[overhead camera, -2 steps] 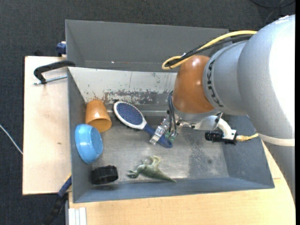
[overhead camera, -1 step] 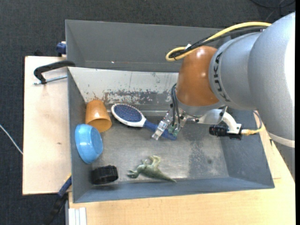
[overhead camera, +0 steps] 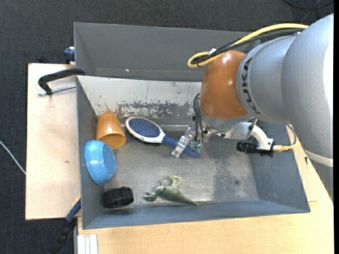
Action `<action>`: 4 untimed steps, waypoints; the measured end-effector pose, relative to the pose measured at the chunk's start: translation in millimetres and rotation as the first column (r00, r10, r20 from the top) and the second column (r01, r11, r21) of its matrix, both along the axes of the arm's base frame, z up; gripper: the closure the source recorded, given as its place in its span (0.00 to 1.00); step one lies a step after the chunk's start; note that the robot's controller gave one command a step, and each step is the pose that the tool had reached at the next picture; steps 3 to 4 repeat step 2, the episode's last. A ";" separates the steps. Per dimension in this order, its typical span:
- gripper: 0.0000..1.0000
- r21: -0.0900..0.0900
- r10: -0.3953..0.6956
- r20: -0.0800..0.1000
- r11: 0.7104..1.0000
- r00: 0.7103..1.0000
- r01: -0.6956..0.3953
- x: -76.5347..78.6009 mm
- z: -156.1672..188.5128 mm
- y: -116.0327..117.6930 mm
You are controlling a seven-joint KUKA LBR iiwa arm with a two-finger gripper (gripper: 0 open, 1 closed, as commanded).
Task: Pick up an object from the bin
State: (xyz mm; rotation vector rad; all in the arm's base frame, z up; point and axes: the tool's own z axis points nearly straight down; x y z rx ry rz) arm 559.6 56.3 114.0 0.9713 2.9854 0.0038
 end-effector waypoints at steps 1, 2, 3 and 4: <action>1.00 0.000 0.003 0.001 1.000 1.000 -0.003 0.7 12.0 1.1; 1.00 0.001 0.005 0.002 1.000 1.000 -0.005 1.8 28.2 2.3; 1.00 0.001 0.005 0.002 1.000 1.000 -0.005 1.8 28.2 2.3; 1.00 0.001 0.005 0.002 1.000 1.000 -0.005 1.8 28.2 2.3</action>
Offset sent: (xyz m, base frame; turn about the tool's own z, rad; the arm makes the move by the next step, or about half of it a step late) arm -0.0001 0.0001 0.0112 0.0000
